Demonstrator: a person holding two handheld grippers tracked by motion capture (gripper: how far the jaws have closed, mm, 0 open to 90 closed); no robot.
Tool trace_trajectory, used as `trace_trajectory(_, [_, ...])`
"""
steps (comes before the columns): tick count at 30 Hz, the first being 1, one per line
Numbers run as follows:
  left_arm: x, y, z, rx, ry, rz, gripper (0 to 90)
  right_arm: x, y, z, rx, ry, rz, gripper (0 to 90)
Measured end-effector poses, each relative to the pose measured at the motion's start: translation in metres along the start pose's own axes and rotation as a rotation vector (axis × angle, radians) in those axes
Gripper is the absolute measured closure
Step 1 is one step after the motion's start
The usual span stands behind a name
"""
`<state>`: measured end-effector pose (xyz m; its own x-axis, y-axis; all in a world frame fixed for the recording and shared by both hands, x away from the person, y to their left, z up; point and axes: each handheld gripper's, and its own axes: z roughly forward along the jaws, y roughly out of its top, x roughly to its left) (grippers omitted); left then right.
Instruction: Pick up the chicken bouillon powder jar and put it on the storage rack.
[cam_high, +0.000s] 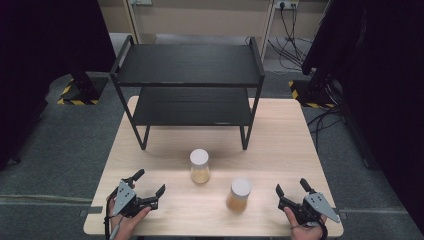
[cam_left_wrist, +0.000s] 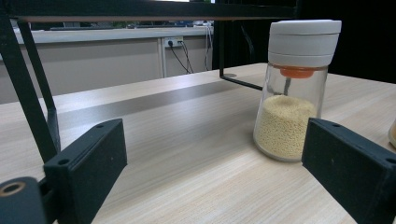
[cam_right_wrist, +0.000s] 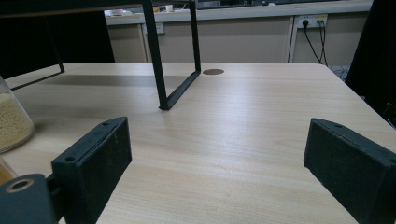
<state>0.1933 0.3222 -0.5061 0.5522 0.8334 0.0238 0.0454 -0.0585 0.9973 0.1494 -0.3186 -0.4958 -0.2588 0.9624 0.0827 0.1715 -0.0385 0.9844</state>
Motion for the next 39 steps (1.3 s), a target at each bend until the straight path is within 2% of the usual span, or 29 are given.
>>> trace_trajectory(8, [0.0,0.0,0.001,-0.012,-0.003,0.002,5.8,-0.001,0.0,0.0,-0.003,0.001,0.009,7.8])
trace_trajectory(12, [-0.001,0.002,0.003,-0.027,-0.013,-0.006,5.7,-0.001,0.0,0.0,0.0,0.0,0.008,7.8])
trace_trajectory(15, [-0.002,0.005,0.007,-0.036,-0.024,0.002,5.7,-0.001,0.0,0.0,0.001,0.0,0.012,7.8])
trace_trajectory(32, [-0.02,0.017,0.045,-0.064,-0.112,0.03,5.7,-0.001,0.001,0.0,0.005,0.001,0.016,7.8])
trace_trajectory(39, [-0.024,0.02,0.059,-0.061,-0.13,0.03,5.9,-0.001,0.001,0.0,0.004,0.0,0.018,7.8])
